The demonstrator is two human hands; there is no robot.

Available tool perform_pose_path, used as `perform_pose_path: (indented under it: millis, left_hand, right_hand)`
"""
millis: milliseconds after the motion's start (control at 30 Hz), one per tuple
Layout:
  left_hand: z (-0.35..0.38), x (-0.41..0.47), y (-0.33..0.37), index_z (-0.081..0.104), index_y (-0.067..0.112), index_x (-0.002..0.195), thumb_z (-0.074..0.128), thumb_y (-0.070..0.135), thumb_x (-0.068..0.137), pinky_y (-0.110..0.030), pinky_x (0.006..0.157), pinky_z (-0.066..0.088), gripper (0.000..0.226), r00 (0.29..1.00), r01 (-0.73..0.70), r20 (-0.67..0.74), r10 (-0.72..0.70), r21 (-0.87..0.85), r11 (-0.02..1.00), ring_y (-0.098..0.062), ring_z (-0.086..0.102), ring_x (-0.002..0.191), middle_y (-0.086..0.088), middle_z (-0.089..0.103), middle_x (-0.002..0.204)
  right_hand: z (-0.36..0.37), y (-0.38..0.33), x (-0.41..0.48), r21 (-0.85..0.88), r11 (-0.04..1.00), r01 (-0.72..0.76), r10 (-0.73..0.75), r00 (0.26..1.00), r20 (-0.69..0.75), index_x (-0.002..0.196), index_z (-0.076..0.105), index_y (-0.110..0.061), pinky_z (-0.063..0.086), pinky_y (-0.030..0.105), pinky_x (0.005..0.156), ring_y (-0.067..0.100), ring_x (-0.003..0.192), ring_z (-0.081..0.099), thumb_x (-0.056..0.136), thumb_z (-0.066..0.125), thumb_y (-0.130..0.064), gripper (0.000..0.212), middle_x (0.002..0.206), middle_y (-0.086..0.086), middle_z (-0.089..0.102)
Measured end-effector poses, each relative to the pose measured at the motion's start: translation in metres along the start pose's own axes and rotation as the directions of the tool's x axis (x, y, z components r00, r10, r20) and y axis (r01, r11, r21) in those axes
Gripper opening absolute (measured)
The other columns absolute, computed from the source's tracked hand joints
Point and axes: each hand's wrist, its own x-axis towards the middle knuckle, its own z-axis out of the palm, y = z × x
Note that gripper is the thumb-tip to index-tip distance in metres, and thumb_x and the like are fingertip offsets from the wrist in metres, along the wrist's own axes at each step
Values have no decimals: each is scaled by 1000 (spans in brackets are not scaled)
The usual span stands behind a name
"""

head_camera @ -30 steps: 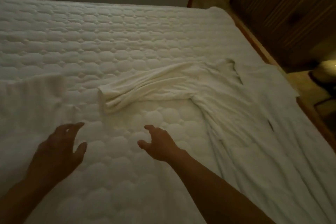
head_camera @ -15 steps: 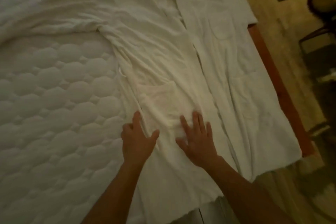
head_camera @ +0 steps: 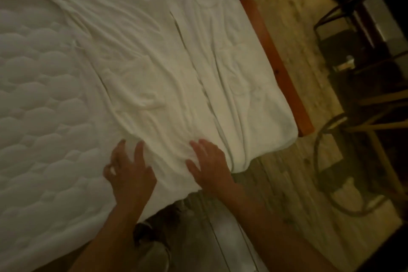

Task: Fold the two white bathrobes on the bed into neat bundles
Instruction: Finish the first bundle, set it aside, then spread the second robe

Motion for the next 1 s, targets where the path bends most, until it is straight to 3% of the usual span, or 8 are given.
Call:
perform_pose_path:
  millis: [167, 233, 367, 500, 567, 633, 767, 1000]
  left_hand:
    - [-6, 14, 76, 63, 13, 128, 72, 17, 87, -47, 88, 52, 42, 950, -307, -89, 299, -91, 947, -31, 64, 105, -13, 64, 124]
    - [-5, 25, 114, 67, 15, 119, 67, 19, 92, -36, 81, 52, 28, 961, -275, -54, 270, -248, 929, -23, 65, 94, -6, 67, 111]
    - [8, 67, 185, 69, 20, 109, 65, 25, 93, -28, 72, 47, 17, 980, -199, -82, 181, -338, 920, -18, 66, 82, 1, 67, 100]
    - [10, 142, 246, 57, 17, 135, 69, 29, 90, -28, 88, 47, 48, 992, -75, -123, 30, -384, 920, -26, 63, 108, -9, 56, 132]
    - [0, 184, 268, 37, 15, 151, 70, 35, 90, -30, 97, 41, 71, 989, 60, -92, -112, -439, 897, -29, 51, 126, -13, 38, 148]
    - [-12, 225, 282, 25, 13, 154, 68, 43, 91, -35, 102, 40, 83, 955, 240, -28, -295, -513, 824, -33, 45, 132, -17, 33, 152]
    - [-12, 277, 281, 55, 6, 126, 64, 47, 93, -33, 83, 44, 53, 918, 337, -20, -396, -486, 806, -32, 62, 111, -13, 64, 121]
    - [-2, 281, 242, 65, 5, 94, 62, 43, 95, -40, 83, 53, 39, 786, 380, -124, -606, -677, 631, -31, 65, 90, -8, 66, 90]
  right_hand:
    - [-52, 54, 38, -59, 989, -132, 124, 985, -117, 125, 61, -10, 55, 44, 78, 33, 94, 61, 89, 65, -32, 42, 111, 15, 63]
    - [-61, 75, 48, -115, 981, -154, 146, 987, -70, 122, 60, -11, 54, 40, 73, 30, 90, 61, 90, 66, -33, 39, 107, 12, 63]
    - [-54, 101, 41, -52, 992, -113, 121, 973, 198, 133, 48, -21, 48, 27, 92, 18, 110, 54, 99, 49, -43, 41, 130, 1, 53]
    - [-69, 127, 72, 137, 984, -114, 67, 950, 304, 113, 57, -33, 48, 26, 90, 11, 103, 58, 95, 47, -56, 31, 114, -10, 60]
    - [-84, 140, 104, 219, 976, 9, -30, 995, 95, 99, 60, -34, 53, 30, 80, 13, 87, 63, 92, 54, -52, 20, 94, -9, 65]
    - [-99, 151, 143, 155, 971, 179, -148, 970, -196, 114, 65, -27, 54, 40, 90, 22, 101, 66, 91, 56, -43, 29, 110, 1, 68]
    - [-120, 166, 234, -103, 966, 236, -249, 959, -136, 156, 33, -19, 15, 59, 121, 35, 152, 24, 99, 37, -50, 65, 164, 17, 26]
    - [-99, 239, 258, -166, 967, 191, -159, 969, 187, 160, -11, -33, 1, 53, 124, 19, 155, -18, 96, 15, -76, 82, 168, -1, -20]
